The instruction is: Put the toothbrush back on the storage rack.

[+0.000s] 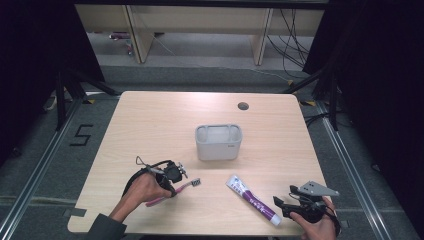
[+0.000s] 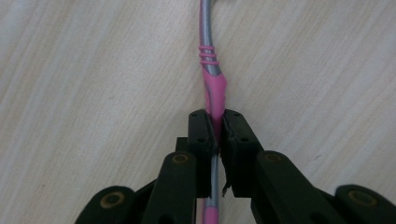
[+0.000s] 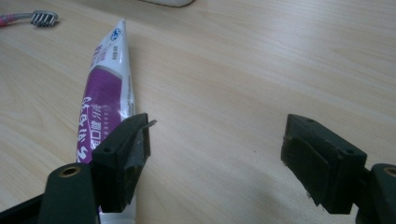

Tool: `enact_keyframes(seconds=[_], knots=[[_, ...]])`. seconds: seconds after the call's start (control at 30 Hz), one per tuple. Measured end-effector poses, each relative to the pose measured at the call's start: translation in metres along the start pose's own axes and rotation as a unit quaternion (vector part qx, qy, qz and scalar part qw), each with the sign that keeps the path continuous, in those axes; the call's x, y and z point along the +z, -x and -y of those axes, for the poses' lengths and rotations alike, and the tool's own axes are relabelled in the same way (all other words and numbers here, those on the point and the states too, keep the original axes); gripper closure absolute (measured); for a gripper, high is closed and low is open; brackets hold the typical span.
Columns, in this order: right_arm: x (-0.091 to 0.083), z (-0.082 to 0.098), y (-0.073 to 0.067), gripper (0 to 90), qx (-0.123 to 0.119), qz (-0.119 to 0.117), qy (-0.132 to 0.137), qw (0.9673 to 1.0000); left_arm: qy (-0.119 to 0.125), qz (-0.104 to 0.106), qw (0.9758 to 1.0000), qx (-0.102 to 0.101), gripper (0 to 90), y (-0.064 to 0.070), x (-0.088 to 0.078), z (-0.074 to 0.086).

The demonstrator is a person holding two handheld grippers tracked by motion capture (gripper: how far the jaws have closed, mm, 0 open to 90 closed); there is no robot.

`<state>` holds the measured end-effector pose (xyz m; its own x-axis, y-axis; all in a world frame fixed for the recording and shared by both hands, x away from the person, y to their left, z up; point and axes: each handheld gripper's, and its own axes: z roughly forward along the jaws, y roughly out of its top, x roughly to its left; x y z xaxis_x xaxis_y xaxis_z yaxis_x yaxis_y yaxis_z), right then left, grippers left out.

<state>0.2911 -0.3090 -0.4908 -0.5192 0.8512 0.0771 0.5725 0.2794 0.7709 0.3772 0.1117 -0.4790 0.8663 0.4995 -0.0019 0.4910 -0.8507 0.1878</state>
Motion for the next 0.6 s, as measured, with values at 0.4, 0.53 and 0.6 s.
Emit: enact_keyframes(seconds=[0.4, 0.53, 0.6], knots=[[-0.001, 0.0, 0.0, 24.9, 0.003, 0.003, 0.008, 1.0, 0.076, 0.008, 0.9969, -0.018, 82.1, -0.004, -0.022, 0.008], [-0.001, 0.0, -0.002, 24.9, 0.023, 0.0, 0.003, 0.9997, 0.113, 0.007, 0.9933, -0.024, 82.1, -0.006, -0.031, 0.011], [-0.001, 0.0, -0.002, 24.9, 0.022, 0.001, 0.004, 0.9997, 0.147, 0.015, 0.9882, -0.04, 82.2, -0.006, -0.037, 0.013]])
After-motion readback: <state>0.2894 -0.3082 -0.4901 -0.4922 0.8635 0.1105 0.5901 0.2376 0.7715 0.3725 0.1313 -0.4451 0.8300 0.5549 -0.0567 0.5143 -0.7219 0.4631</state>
